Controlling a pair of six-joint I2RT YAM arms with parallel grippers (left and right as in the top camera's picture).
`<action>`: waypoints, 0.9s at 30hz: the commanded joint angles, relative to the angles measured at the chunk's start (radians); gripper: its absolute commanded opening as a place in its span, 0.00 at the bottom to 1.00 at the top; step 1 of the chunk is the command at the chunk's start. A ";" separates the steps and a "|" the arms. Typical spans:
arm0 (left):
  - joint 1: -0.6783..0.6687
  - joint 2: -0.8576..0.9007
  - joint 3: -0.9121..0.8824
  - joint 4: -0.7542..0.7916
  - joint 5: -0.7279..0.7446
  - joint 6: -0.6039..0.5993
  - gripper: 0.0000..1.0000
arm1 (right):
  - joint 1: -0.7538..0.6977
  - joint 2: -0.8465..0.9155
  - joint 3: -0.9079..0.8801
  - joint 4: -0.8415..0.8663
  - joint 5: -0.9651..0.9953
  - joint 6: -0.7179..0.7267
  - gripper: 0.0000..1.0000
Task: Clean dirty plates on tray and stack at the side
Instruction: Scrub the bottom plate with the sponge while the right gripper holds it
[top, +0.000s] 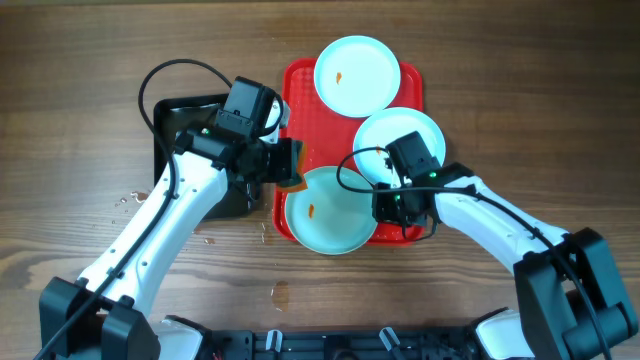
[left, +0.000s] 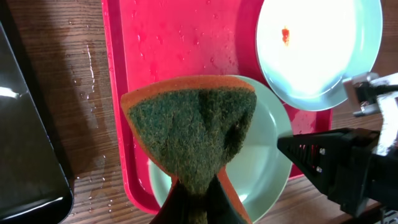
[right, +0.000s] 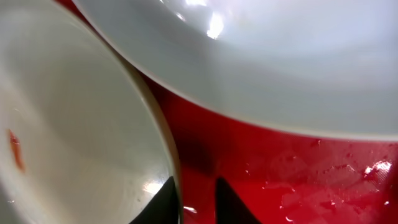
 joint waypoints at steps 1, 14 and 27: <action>-0.003 0.008 -0.003 0.002 0.019 -0.010 0.04 | 0.003 0.007 -0.013 0.031 0.029 0.021 0.11; -0.110 0.054 -0.141 0.184 0.019 -0.101 0.04 | 0.003 0.007 -0.010 0.090 0.109 0.095 0.04; -0.180 0.231 -0.228 0.500 0.007 -0.055 0.04 | 0.003 0.007 -0.010 0.092 0.109 0.087 0.04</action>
